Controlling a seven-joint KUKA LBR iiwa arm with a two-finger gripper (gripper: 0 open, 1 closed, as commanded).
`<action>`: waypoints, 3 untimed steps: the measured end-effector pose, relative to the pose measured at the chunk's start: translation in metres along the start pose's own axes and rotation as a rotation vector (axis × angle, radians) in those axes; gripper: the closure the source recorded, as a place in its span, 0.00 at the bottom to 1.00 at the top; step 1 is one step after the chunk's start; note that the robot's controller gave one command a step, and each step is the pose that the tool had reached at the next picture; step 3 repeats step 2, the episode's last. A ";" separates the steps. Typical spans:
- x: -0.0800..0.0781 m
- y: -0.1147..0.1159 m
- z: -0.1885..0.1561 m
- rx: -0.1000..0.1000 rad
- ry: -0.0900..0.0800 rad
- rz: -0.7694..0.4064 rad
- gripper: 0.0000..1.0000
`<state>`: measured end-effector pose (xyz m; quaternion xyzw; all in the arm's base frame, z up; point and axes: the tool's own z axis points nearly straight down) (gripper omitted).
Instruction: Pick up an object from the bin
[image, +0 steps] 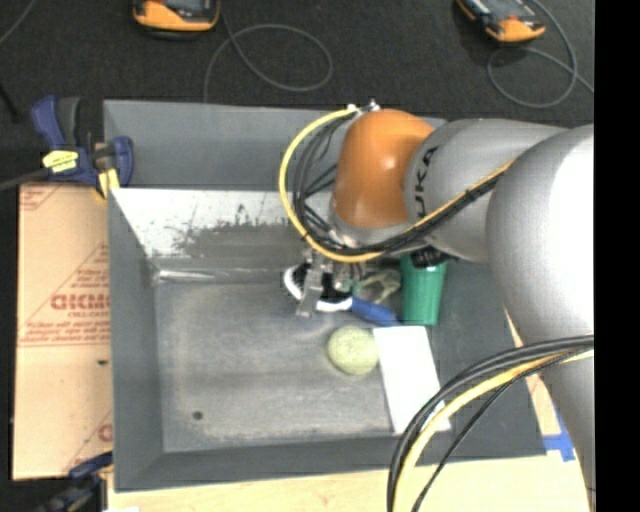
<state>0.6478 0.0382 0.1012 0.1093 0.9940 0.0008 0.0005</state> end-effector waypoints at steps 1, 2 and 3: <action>-0.002 0.000 -0.015 -0.001 -0.006 0.001 1.00; -0.003 0.000 -0.024 -0.001 -0.008 0.001 1.00; -0.003 0.000 -0.024 -0.001 -0.008 0.001 1.00</action>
Offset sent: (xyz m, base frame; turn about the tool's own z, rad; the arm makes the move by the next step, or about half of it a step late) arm 0.0001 0.0001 0.0220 0.0000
